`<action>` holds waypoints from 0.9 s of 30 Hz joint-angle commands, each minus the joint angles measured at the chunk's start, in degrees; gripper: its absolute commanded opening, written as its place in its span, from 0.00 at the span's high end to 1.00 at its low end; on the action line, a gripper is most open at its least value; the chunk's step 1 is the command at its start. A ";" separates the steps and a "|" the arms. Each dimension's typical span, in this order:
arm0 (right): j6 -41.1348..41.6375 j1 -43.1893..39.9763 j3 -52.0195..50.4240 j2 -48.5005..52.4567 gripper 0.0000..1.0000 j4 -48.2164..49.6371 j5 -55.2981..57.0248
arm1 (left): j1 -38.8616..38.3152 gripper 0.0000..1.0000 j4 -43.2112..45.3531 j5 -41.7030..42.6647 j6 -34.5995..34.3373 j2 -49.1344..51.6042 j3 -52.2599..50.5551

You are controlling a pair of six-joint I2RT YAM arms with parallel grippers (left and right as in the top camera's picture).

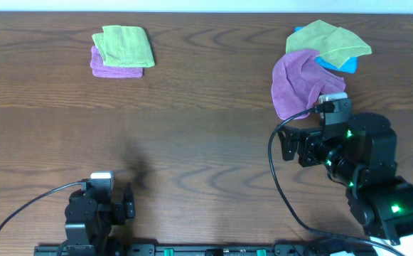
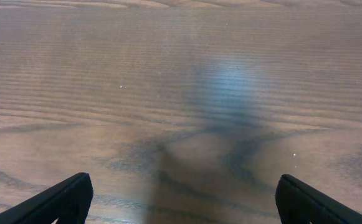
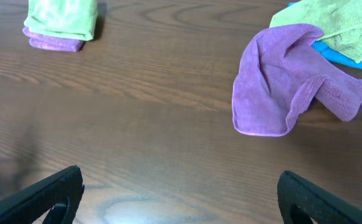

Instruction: Fold the cloth

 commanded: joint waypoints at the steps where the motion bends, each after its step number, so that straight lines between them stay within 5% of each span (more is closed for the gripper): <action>1: -0.42 -0.57 -0.07 -0.24 0.01 0.04 0.39 | -0.24 0.05 -2.51 -1.16 1.05 -0.52 -0.22; 12: -1.57 -0.59 -2.16 -7.65 0.01 -5.16 10.34 | -0.24 0.05 -2.51 -1.16 1.05 -0.52 -0.22; 20: -5.01 -4.94 -26.82 -32.48 0.01 3.08 15.32 | -0.24 0.05 -2.51 -1.16 1.05 -0.52 -0.22; 27: -6.27 -5.11 -40.30 -41.68 0.01 8.02 15.32 | -0.24 0.05 -2.51 -1.16 1.05 -0.52 -0.22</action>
